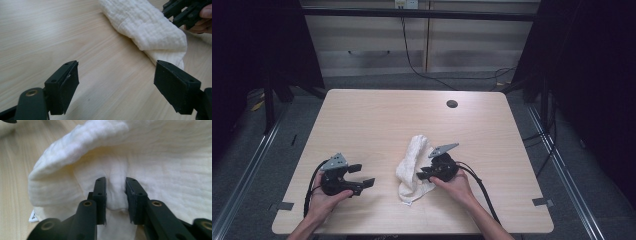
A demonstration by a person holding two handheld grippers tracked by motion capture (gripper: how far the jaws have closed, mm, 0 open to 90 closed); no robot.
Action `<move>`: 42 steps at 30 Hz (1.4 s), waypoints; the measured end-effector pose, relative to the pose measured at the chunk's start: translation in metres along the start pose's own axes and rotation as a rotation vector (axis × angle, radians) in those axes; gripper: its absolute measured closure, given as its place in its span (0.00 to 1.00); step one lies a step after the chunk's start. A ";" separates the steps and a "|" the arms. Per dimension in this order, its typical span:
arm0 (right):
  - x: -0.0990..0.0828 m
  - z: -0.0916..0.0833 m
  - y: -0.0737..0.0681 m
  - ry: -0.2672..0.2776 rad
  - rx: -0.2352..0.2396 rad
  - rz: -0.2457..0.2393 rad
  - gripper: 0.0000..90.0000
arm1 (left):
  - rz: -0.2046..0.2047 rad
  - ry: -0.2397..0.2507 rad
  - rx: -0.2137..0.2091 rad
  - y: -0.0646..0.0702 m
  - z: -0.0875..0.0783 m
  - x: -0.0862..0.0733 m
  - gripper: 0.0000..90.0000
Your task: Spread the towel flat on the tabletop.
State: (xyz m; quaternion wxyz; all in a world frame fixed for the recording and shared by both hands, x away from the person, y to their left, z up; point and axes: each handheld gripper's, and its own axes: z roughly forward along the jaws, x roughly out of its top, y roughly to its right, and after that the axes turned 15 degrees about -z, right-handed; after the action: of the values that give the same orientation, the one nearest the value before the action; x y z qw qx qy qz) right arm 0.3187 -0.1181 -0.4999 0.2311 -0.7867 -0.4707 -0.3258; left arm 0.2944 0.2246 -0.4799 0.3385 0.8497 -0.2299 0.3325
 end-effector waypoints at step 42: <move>-0.031 -0.032 0.068 0.003 -0.163 0.084 0.82 | 0.056 -0.074 -0.031 0.033 0.071 0.023 0.82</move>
State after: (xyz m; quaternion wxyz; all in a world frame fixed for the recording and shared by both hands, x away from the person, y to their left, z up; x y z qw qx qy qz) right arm 0.3588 -0.1883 -0.5052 0.1806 -0.8215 -0.4087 -0.3543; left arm 0.3190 0.1467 -0.4883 0.3332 0.8494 -0.2711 0.3066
